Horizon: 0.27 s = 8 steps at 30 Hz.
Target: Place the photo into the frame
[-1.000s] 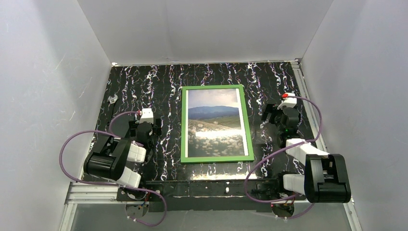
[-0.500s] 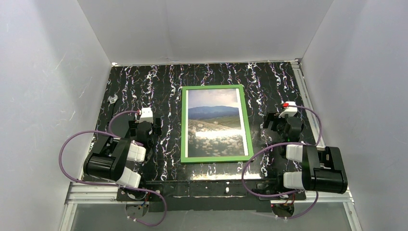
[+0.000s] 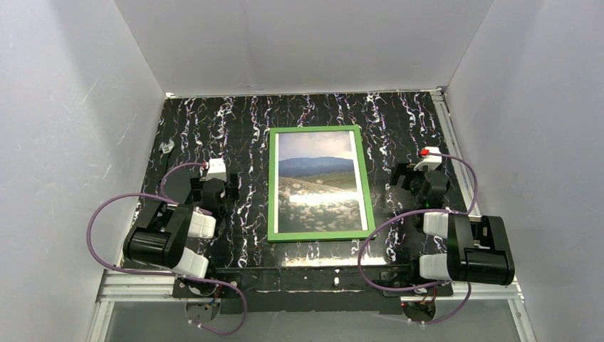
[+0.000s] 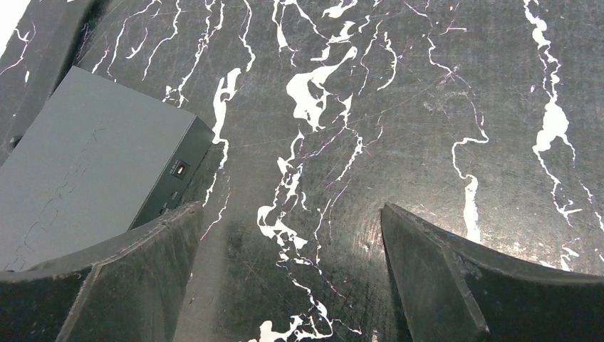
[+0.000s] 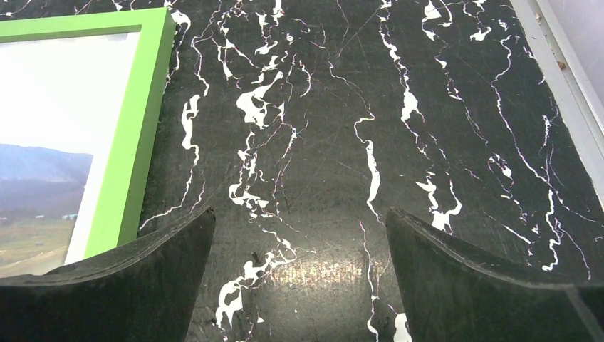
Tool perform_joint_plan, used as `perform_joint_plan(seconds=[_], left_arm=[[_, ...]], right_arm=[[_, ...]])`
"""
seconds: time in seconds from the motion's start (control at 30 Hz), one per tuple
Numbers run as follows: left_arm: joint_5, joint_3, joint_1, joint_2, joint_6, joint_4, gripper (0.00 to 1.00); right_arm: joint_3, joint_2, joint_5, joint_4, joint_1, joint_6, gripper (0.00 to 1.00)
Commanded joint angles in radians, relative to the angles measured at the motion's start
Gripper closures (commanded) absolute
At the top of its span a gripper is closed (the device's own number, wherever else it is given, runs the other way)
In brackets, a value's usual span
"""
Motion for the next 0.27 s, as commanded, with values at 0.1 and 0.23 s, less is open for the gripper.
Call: perform_joint_plan(seconds=[0.1,0.23], left_arm=[[0.014,-0.008,0.009,0.027,0.022,-0.257,0.02],[0.021,0.0,0.018,0.02,0.011,-0.284,0.02]], right_arm=[[0.034,-0.01,0.019,0.036,-0.004,0.003,0.02],[0.034,-0.01,0.019,0.036,-0.005,0.004,0.02]])
